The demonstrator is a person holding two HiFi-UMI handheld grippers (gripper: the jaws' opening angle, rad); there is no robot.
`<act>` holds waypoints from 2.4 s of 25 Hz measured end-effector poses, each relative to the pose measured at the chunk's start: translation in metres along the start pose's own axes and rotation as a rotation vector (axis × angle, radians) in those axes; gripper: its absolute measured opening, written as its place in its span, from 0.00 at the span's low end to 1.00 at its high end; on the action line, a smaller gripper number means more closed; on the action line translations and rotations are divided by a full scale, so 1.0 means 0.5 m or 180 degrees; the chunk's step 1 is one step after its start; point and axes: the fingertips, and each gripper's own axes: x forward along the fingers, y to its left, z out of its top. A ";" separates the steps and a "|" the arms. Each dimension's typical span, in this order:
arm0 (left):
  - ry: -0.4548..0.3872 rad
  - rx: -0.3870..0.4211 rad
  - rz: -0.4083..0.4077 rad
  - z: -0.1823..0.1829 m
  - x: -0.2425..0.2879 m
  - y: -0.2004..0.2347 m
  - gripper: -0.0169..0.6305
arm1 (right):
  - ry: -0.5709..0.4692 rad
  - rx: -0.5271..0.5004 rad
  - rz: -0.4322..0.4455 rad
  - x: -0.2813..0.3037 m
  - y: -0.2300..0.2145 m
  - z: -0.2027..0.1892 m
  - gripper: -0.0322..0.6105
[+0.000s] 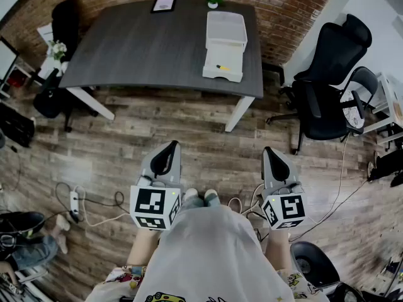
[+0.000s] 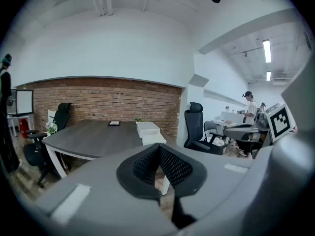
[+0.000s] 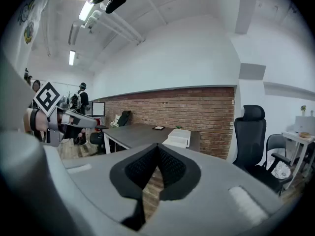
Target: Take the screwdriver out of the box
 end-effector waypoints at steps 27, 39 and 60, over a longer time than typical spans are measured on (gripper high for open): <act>-0.0102 -0.0025 0.0188 0.007 0.059 -0.025 0.16 | -0.0116 0.0218 0.0182 0.021 -0.073 -0.012 0.18; -0.0174 0.0029 0.0026 0.106 0.274 0.094 0.18 | -0.0090 0.0178 0.0084 0.247 -0.144 0.048 0.21; -0.0003 -0.0016 -0.0215 0.138 0.452 0.277 0.29 | 0.0079 0.0283 -0.0089 0.476 -0.144 0.079 0.26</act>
